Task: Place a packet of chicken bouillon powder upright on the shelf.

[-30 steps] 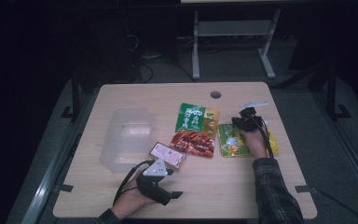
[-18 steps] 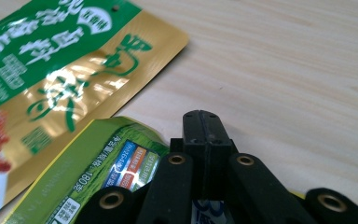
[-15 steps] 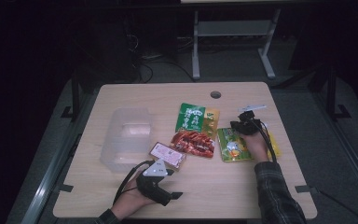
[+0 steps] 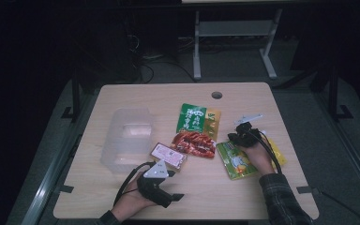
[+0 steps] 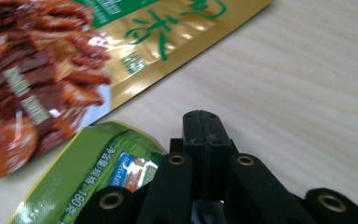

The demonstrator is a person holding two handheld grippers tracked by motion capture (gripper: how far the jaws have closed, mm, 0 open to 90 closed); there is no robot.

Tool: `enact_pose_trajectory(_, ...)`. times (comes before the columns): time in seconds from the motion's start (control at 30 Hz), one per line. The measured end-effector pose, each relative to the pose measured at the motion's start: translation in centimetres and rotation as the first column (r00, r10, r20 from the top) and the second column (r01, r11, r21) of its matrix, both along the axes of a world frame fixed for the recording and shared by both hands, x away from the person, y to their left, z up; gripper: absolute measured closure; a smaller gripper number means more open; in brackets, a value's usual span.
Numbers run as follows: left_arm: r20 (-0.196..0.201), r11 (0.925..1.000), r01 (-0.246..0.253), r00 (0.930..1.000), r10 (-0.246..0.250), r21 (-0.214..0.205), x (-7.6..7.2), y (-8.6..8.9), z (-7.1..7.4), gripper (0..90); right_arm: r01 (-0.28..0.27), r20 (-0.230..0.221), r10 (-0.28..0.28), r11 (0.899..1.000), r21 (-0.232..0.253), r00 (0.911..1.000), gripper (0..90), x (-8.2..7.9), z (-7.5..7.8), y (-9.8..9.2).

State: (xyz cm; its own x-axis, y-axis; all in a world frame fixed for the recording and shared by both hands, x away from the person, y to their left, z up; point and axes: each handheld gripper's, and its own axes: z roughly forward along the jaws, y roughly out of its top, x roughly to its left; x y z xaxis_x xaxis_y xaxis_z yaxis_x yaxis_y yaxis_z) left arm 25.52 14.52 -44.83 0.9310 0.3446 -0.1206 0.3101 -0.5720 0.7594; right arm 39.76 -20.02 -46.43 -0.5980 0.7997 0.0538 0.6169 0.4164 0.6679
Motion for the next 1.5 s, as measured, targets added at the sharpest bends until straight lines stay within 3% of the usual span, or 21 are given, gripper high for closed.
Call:
enact_pose_trajectory(0.17,0.0,1.0,-0.001,1.0,0.001,-0.003,-0.1,0.0,0.1,16.1,-0.039,-0.005,0.039,0.999,-0.024,0.9992,90.0,-1.3,0.2,0.3)
enact_pose_trajectory(0.4,0.002,1.0,0.002,1.0,-0.002,-0.002,-0.2,-0.1,0.1,16.1,-0.108,-0.007,0.107,0.994,-0.017,0.9942,90.0,-3.9,0.8,0.5)
enact_pose_trajectory(0.5,0.004,1.0,0.006,1.0,-0.006,0.002,-0.1,-0.1,0.0,16.1,-0.117,0.013,0.117,0.993,-0.002,0.9931,90.0,-4.8,1.4,-0.2)
enact_pose_trajectory(0.67,0.004,1.0,0.001,1.0,-0.001,0.0,-0.2,0.0,0.1,16.0,-0.065,0.031,0.065,0.998,0.01,0.9974,90.0,-6.0,2.5,-3.2)
enact_pose_trajectory(0.8,0.0,1.0,0.0,1.0,0.0,0.003,-0.2,0.0,0.1,16.1,-0.028,0.001,0.028,1.0,0.004,0.9996,90.0,-7.2,2.0,-5.7)
enact_pose_trajectory(0.97,0.002,1.0,0.001,1.0,-0.001,0.007,-0.2,0.0,0.0,16.1,-0.023,-0.017,0.023,1.0,0.003,0.9996,90.0,-8.2,1.5,-7.1)
enact_pose_trajectory(1.23,-0.006,1.0,-0.004,1.0,0.004,0.005,-0.2,0.0,-0.1,16.1,-0.107,-0.035,0.107,0.994,0.01,0.9936,90.0,-8.2,1.2,-5.3)
enact_pose_trajectory(1.5,-0.004,1.0,-0.002,1.0,0.002,0.008,-0.2,0.0,0.0,16.1,-0.166,-0.033,0.166,0.986,0.008,0.9855,90.0,-9.5,1.2,-3.6)
